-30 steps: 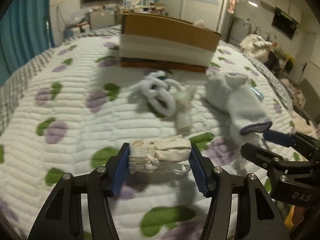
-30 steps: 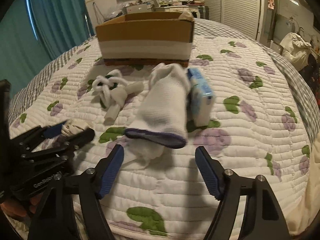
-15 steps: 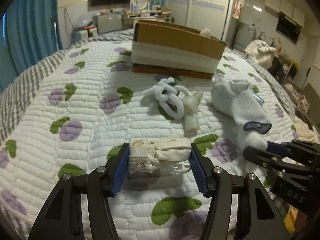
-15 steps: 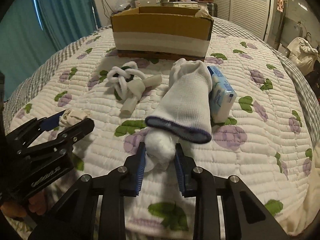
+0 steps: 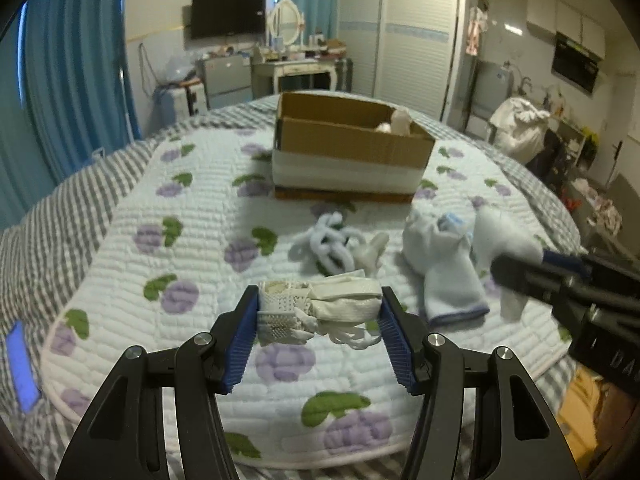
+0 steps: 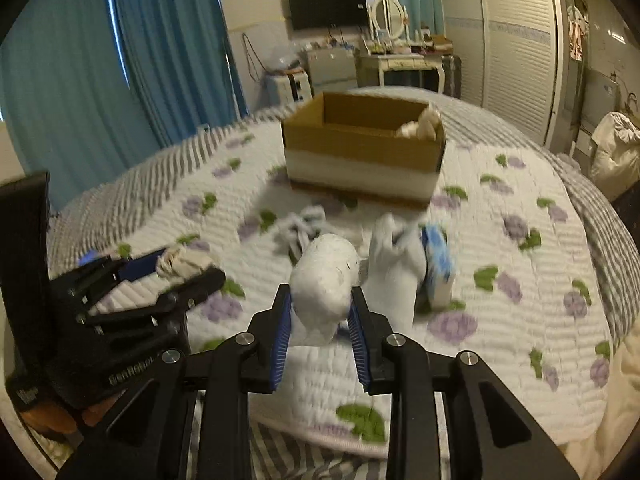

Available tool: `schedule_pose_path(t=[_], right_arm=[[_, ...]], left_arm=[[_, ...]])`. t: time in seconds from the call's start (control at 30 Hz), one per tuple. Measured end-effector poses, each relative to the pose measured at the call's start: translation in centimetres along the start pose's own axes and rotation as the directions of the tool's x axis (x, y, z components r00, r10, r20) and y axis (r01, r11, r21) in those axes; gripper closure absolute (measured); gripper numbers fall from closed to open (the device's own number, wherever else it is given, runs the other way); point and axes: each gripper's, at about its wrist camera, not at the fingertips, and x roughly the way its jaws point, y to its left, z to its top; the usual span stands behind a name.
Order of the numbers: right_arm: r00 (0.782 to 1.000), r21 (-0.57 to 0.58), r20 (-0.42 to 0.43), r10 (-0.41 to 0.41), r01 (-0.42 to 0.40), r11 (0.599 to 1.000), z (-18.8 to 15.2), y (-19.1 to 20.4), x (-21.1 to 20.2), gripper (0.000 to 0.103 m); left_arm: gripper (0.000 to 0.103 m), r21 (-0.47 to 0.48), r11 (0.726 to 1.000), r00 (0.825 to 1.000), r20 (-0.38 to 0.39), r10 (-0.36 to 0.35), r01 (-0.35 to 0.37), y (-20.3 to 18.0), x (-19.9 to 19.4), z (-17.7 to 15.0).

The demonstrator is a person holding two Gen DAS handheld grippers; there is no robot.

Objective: Organize soft objects
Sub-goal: 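Drop the cloth bundle and sock into the cardboard box with both tools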

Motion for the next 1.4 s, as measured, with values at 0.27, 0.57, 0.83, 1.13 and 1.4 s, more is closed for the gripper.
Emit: schedule_pose_path(t=[0.27, 0.57, 0.83, 1.13, 1.4], right_arm=[[0.992, -0.08, 0.126, -0.018, 0.028, 0.996, 8.2, -2.1, 0.3, 0.076], [0.969, -0.098, 0.235, -0.074, 0.099, 0.99, 17.3, -5.1, 3.1, 0.076], [0.971, -0.087, 0.233, -0.059, 0.081, 0.993, 23.0, -7.8, 8.6, 0.076], [0.997, 0.007, 0.075, -0.029, 0.028, 1.0, 21.6, -11.8, 17.6, 0.075], [0.991, 0.05, 0.121, -0.061, 0.055, 0.997, 22.2, -12.9, 14.2, 0.038]], left_arm=[[0.046, -0.009, 1.0, 0.998, 0.059, 0.009, -0.008, -0.4, 1.5, 5.9], [0.046, -0.004, 1.0, 0.985, 0.172, 0.018, -0.018, -0.3, 4.1, 15.5], [0.046, 0.076, 0.997, 0.984, 0.178, 0.018, -0.031, -0.9, 10.3, 20.5], [0.045, 0.094, 0.995, 0.996, 0.084, 0.014, -0.022, -0.9, 16.9, 19.5], [0.024, 0.096, 0.991, 0.989, 0.122, 0.08, -0.092, -1.7, 14.5, 19.9]])
